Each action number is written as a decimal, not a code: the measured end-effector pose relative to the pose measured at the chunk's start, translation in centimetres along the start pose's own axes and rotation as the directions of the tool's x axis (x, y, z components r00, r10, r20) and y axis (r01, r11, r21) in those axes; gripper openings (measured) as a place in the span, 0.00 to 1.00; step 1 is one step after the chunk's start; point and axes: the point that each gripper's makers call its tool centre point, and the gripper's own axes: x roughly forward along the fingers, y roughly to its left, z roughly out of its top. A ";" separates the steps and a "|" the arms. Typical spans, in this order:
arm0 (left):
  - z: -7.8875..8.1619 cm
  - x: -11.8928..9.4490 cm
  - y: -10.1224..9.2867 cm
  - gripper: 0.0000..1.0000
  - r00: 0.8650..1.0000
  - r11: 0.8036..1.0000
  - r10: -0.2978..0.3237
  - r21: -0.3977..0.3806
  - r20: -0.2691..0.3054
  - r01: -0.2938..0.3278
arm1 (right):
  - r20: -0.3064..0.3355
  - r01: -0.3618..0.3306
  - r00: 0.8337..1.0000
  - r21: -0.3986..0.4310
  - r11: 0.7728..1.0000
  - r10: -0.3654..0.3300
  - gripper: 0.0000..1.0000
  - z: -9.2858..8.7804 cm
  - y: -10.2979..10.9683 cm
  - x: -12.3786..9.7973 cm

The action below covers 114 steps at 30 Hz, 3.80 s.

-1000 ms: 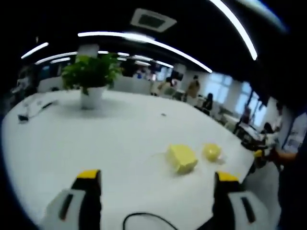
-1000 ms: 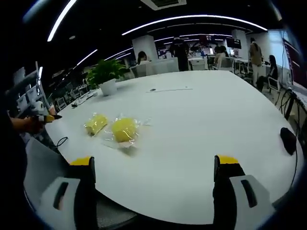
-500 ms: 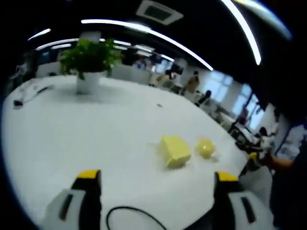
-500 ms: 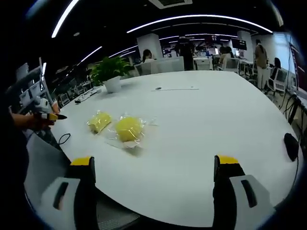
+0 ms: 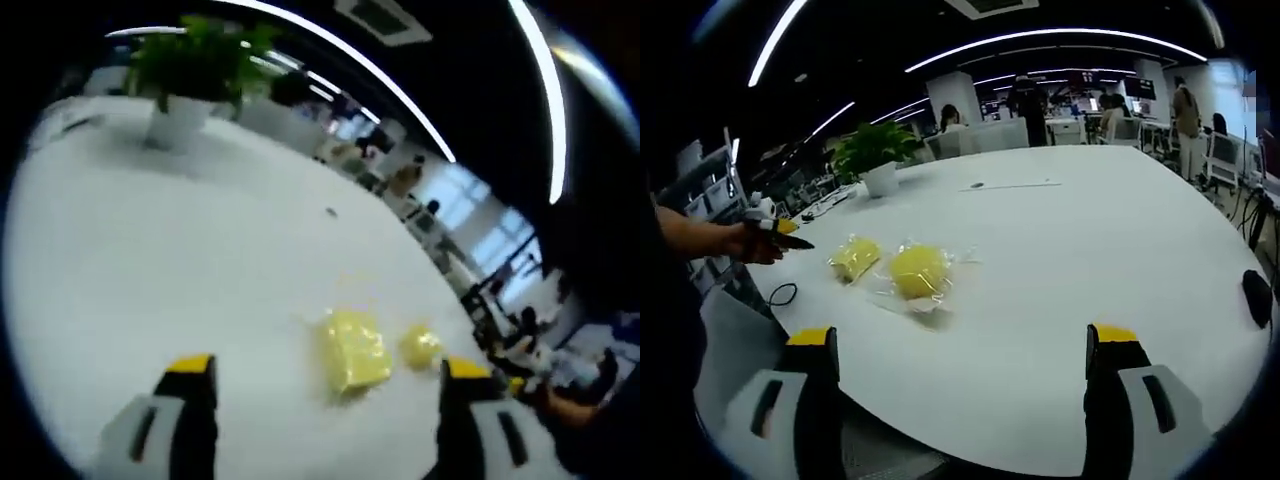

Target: Compare the silicone blocks by pressing each to a similar depth, holding the contact briefly, and releasing to observe deformation and rebound differences across the visible hardness samples.

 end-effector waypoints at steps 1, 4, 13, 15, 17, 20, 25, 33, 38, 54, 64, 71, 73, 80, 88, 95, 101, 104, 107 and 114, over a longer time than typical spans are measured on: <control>0.2 1.0 -0.1 0.87 1.000 1.000 -0.019 -0.001 -0.005 0.019 | 0.000 -0.006 1.000 0.001 1.000 0.006 0.97 -0.1 0.2 0.1; 0.5 3.1 -0.2 0.74 0.999 0.998 -0.041 -0.054 -0.029 0.040 | -0.003 -0.012 1.000 0.004 1.000 0.012 0.97 -0.4 0.7 0.1; 0.1 7.0 0.5 0.45 0.992 0.987 -0.072 -0.154 -0.100 0.056 | -0.029 -0.018 0.999 0.018 1.000 0.018 0.97 -1.7 0.6 0.1; -0.3 7.3 -0.4 0.38 0.984 0.956 -0.135 -0.277 -0.119 0.098 | -0.028 -0.014 1.000 0.028 1.000 0.015 0.97 -1.8 0.4 -0.1; -0.6 7.8 -0.3 0.35 0.980 0.943 -0.153 -0.316 -0.126 0.106 | -0.033 -0.013 0.999 0.030 0.999 0.014 0.97 -2.1 0.4 -0.2; -0.7 8.7 -0.2 0.34 0.984 0.947 -0.126 -0.310 -0.124 0.082 | -0.051 -0.005 0.999 0.034 0.999 0.006 0.97 -2.9 0.1 -0.4; -1.5 9.1 -0.8 0.11 0.979 0.947 -0.137 -0.309 -0.150 0.085 | -0.053 0.004 0.999 0.058 0.998 -0.001 0.97 -3.3 -0.1 -0.1; -1.9 9.1 -1.7 0.00 0.962 0.967 -0.190 -0.205 -0.197 0.149 | -0.050 -0.002 0.999 0.063 0.998 0.006 0.96 -3.1 0.2 0.5; -2.1 8.8 -2.0 0.00 0.955 0.964 -0.208 -0.208 -0.211 0.164 | -0.051 -0.006 0.999 0.062 0.998 0.009 0.96 -3.0 0.2 0.8; 1.3 5.0 -5.5 0.00 0.985 0.986 -0.157 0.044 -0.070 0.160 | 0.000 -0.037 0.999 0.055 0.998 0.037 0.96 -0.7 1.5 1.4; 2.2 3.6 -7.4 0.00 0.986 0.970 -0.143 0.184 -0.092 0.158 | 0.018 -0.071 0.997 0.018 0.997 0.071 0.96 0.8 2.5 1.3; 4.4 1.8 -9.1 0.00 0.985 0.958 -0.168 0.232 -0.023 0.169 | 0.042 -0.096 0.995 -0.001 0.995 0.096 0.96 2.0 3.2 1.0; 4.9 1.5 -9.3 0.00 0.984 0.955 -0.179 0.239 -0.007 0.175 | 0.048 -0.102 0.994 -0.004 0.995 0.102 0.96 2.3 3.4 1.0; 6.2 0.3 -10.3 0.00 0.985 0.950 -0.174 0.265 0.001 0.167 | 0.210 -0.204 0.958 0.023 0.979 0.195 0.97 5.8 5.2 0.3; 6.0 -0.7 -11.6 0.00 0.978 0.938 -0.206 0.287 0.005 0.196 | 0.167 -0.201 0.963 -0.072 0.977 0.211 0.97 6.6 5.3 1.2; 6.9 -2.0 -14.5 0.00 0.967 0.913 -0.255 0.328 -0.003 0.242 | 0.177 -0.251 0.946 -0.135 0.958 0.273 0.97 9.4 6.5 1.9; 8.7 -3.1 -16.6 0.00 0.956 0.885 -0.294 0.378 0.004 0.271 | 0.166 -0.311 0.924 -0.194 0.930 0.344 0.97 12.0 7.8 2.4; 9.1 -3.5 -17.3 0.00 0.953 0.877 -0.303 0.392 0.009 0.276 | 0.160 -0.345 0.911 -0.205 0.916 0.379 0.97 13.1 8.6 2.7; 9.1 -3.6 -17.9 0.00 0.950 0.865 -0.312 0.413 -0.002 0.285 | 0.144 -0.385 0.896 -0.225 0.895 0.421 0.97 13.6 9.7 3.1; 8.8 -4.4 -19.9 0.00 0.917 0.831 -0.398 0.415 -0.020 0.370 | 0.107 -0.495 0.840 -0.249 0.833 0.531 0.97 14.6 13.3 3.7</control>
